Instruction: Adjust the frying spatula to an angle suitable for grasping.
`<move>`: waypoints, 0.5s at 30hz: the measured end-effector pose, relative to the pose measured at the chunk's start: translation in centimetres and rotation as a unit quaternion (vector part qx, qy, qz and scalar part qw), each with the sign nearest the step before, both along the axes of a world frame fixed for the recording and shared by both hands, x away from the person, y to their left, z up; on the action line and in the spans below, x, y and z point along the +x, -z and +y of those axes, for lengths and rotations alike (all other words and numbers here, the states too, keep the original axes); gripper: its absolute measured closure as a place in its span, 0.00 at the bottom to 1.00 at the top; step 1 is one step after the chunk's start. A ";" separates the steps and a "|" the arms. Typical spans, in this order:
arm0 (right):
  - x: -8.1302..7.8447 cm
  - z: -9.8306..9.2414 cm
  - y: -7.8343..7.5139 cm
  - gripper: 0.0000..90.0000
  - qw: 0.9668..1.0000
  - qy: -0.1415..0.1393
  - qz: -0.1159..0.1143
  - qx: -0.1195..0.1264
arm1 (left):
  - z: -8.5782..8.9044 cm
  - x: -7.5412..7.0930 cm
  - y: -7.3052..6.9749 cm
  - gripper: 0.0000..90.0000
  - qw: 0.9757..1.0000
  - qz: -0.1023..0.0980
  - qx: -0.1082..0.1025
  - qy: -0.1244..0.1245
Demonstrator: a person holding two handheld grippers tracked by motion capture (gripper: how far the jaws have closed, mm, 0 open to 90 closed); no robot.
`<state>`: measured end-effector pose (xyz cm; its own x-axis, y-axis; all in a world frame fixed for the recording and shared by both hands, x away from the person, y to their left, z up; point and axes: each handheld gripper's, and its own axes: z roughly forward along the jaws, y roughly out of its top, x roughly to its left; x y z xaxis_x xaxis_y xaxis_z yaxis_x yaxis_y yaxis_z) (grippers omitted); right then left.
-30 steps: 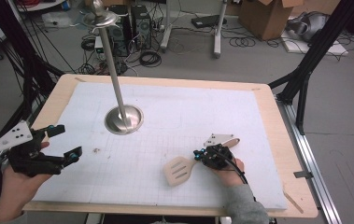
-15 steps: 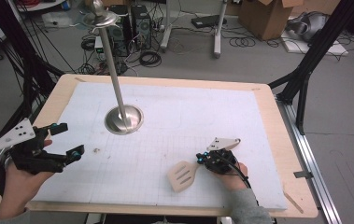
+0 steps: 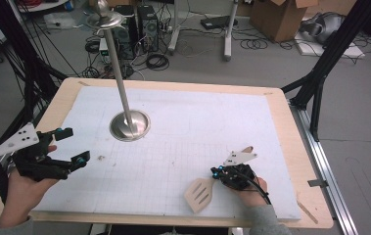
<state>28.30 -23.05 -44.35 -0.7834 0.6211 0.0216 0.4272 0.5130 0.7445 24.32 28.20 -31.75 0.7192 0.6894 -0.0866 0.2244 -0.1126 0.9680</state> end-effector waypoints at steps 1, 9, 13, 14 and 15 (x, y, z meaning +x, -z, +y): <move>-0.1 -0.1 0.0 1.00 1.000 0.000 0.001 0.000 | 0.0 0.0 0.0 0.02 1.000 0.001 0.000 0.000; -0.9 -0.7 0.1 1.00 1.000 -0.001 -0.002 0.003 | -0.1 0.1 -0.1 0.02 1.000 -0.002 -0.001 0.003; -0.9 -0.6 0.1 1.00 1.000 -0.003 -0.006 0.001 | -0.1 0.0 -0.2 0.02 1.000 -0.004 -0.002 0.002; -0.9 -0.6 0.0 1.00 1.000 -0.001 -0.005 0.001 | -0.2 0.0 -0.2 0.02 1.000 -0.004 -0.003 0.002; -0.9 -0.6 0.0 1.00 1.000 -0.001 -0.004 0.000 | -0.2 0.0 -0.2 0.02 1.000 -0.004 -0.002 0.001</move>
